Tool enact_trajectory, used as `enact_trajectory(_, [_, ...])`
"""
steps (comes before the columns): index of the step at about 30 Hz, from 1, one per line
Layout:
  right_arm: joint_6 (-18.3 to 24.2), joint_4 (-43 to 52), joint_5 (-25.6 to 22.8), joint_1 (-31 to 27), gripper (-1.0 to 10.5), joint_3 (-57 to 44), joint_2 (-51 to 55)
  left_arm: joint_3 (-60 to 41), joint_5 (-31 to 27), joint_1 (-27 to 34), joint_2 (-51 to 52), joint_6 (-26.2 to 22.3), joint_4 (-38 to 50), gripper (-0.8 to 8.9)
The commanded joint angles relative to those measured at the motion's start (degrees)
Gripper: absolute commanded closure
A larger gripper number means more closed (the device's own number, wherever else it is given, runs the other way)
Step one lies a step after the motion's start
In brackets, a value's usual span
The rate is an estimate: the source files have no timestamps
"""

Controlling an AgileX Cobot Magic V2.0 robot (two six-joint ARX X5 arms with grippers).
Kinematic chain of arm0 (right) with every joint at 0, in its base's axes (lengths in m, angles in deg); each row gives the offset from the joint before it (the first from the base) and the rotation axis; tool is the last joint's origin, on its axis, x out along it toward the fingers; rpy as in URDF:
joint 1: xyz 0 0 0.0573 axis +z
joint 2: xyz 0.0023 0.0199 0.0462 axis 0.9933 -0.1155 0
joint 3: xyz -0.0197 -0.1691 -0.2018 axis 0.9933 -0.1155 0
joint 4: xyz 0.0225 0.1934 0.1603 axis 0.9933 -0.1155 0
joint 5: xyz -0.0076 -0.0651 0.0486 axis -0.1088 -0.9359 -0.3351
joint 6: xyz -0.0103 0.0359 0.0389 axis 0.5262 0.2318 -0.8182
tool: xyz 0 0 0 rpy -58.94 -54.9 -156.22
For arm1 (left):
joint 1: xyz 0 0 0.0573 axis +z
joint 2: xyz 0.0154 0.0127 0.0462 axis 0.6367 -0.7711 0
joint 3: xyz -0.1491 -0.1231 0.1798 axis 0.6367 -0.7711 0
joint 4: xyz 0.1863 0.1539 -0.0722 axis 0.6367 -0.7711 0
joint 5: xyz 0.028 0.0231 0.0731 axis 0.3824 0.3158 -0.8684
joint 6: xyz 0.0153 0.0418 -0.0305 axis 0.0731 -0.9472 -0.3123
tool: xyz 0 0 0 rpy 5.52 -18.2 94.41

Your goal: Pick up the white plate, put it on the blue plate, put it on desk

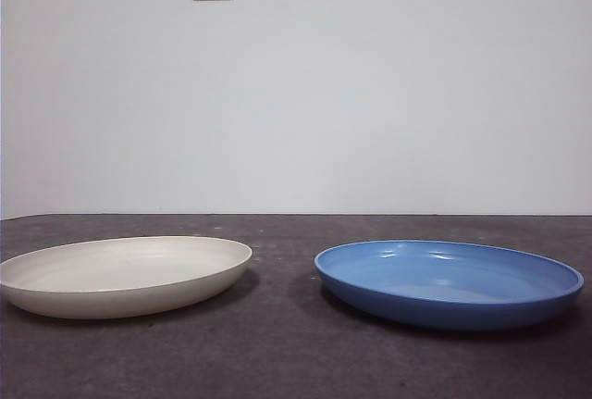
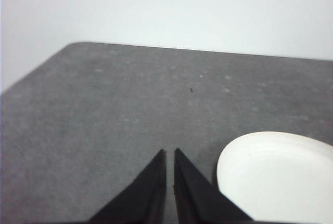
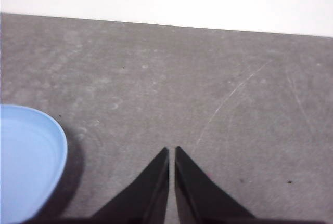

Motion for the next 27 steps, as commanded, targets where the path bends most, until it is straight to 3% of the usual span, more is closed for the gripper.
enact_trajectory(1, [-7.8, 0.44, 1.9, 0.17, 9.3, -0.28, 0.13, -1.16, 0.2, 0.11, 0.11, 5.33, 0.26, 7.97])
enact_trajectory(8, [-20.55, 0.52, 1.84, 0.17, 9.4, 3.69, -0.11, 3.06, 1.14, -0.57, -1.25, 11.63, 0.52, 7.97])
enact_trajectory(15, [-29.64, 0.48, 3.61, 0.2, 9.4, 12.39, -5.51, 14.25, 1.14, -0.83, -8.09, 11.72, 1.42, 7.97])
enact_trajectory(22, [-30.73, -1.49, 10.29, 0.2, 9.4, 23.12, -14.01, 29.92, 1.6, -1.46, -18.69, 9.7, -3.32, 7.97])
enact_trajectory(27, [-28.81, -6.29, 18.71, 0.2, 9.4, 32.22, -21.81, 39.93, 3.52, -3.17, -25.97, 9.07, -7.06, 7.97])
